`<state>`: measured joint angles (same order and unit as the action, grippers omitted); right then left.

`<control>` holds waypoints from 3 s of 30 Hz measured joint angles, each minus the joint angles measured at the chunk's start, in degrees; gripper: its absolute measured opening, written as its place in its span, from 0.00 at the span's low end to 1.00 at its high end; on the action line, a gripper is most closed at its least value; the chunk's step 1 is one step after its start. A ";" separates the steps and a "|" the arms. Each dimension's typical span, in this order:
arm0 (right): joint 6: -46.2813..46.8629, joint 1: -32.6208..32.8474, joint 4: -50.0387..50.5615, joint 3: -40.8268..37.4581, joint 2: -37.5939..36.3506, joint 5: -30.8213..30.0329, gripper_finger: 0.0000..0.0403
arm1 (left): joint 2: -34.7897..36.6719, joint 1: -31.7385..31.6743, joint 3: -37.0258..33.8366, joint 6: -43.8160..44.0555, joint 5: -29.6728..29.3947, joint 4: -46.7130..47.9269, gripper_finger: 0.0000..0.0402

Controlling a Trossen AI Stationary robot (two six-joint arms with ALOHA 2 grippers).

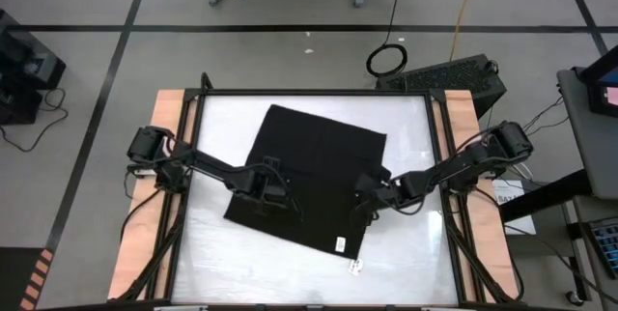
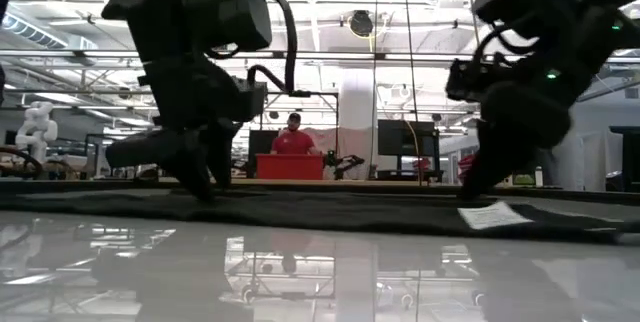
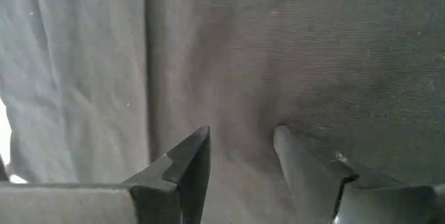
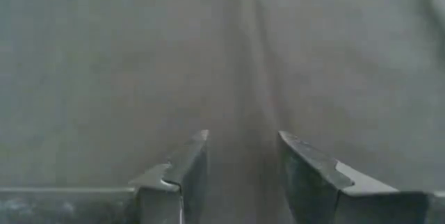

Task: Roll towel
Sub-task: Roll the black towel

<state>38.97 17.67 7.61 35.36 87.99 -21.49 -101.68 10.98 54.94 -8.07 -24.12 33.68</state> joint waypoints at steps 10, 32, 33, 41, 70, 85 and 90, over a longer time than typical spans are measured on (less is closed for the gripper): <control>9.98 7.10 -11.10 -1.65 3.43 0.85 0.39 | -0.32 -5.06 -0.24 -13.87 -6.62 1.74 0.44; -4.65 10.25 -12.47 15.29 12.66 5.89 0.38 | 0.13 -8.47 -0.24 -15.07 -13.54 4.74 0.44; -5.79 10.23 -8.45 16.25 12.35 3.79 0.38 | 0.47 -8.24 -0.24 -13.99 -13.35 5.06 0.44; -8.62 7.44 7.45 18.03 11.17 -5.10 0.35 | 5.73 -4.36 -0.20 -1.45 -4.50 6.46 0.44; 0.19 2.02 1.31 10.60 11.28 8.32 0.34 | 7.36 -4.35 -9.30 1.05 -3.80 -1.89 0.44; 12.34 9.55 -9.77 10.31 11.67 8.39 0.34 | 7.24 -13.69 -9.23 -19.59 -6.25 -12.36 0.44; 7.40 9.54 -10.14 11.52 11.65 7.68 0.34 | 8.11 -13.61 -7.96 -19.26 -9.15 -12.08 0.44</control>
<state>46.37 27.20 -2.52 46.88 99.63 -13.82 -93.56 -2.62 46.98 -27.33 -33.27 21.60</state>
